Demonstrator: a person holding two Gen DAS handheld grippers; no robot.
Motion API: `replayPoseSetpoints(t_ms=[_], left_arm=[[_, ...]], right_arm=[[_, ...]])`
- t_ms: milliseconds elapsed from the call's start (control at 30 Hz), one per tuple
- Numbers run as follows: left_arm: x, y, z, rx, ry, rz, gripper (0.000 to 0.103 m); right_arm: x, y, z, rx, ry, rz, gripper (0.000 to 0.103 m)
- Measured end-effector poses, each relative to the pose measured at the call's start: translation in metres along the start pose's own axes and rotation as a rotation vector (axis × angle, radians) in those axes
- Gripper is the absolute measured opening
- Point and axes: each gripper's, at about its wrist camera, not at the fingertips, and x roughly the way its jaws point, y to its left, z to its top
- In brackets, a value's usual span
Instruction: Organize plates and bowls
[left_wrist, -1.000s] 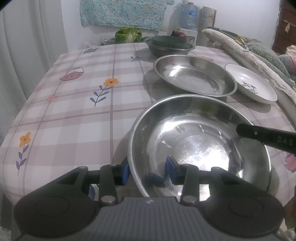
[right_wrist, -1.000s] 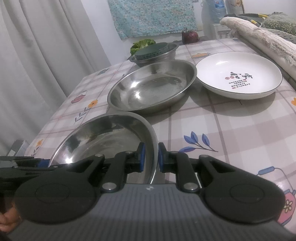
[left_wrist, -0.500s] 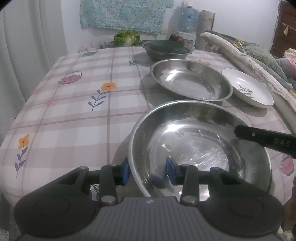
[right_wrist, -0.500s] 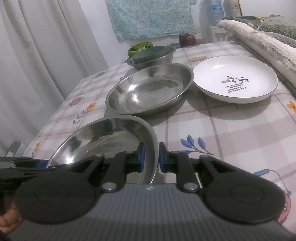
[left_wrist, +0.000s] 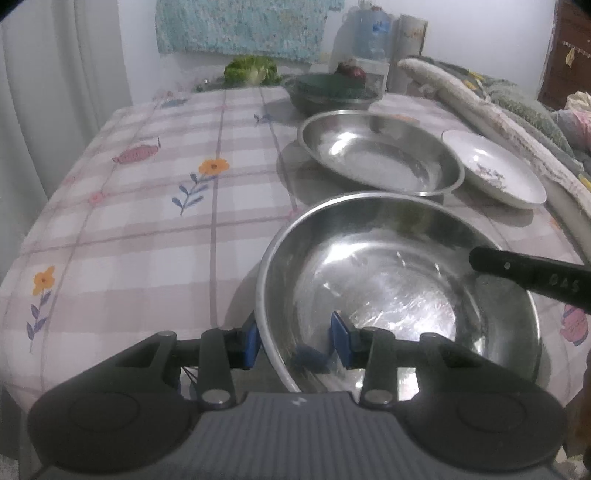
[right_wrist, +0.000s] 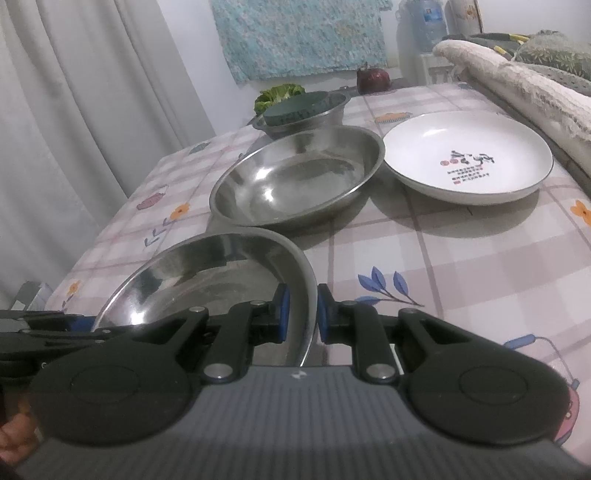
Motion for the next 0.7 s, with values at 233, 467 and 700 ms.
replayPoseSetpoints(t_ms=[233,467,700], left_arm=[[0.005,-0.002,0.004,0.020,-0.008,0.016,0.046],[0.009,-0.006,0.009,0.025,-0.016,0.044,0.047],[0.003,-0.010,0.010,0.037,-0.030,0.044,0.047]], right_arm=[[0.003,-0.001,-0.003,0.002,-0.002,0.006,0.015],[0.004,0.000,-0.004,-0.005,-0.005,0.003,0.016],[0.001,0.000,-0.003,-0.011,-0.015,-0.003,0.016]])
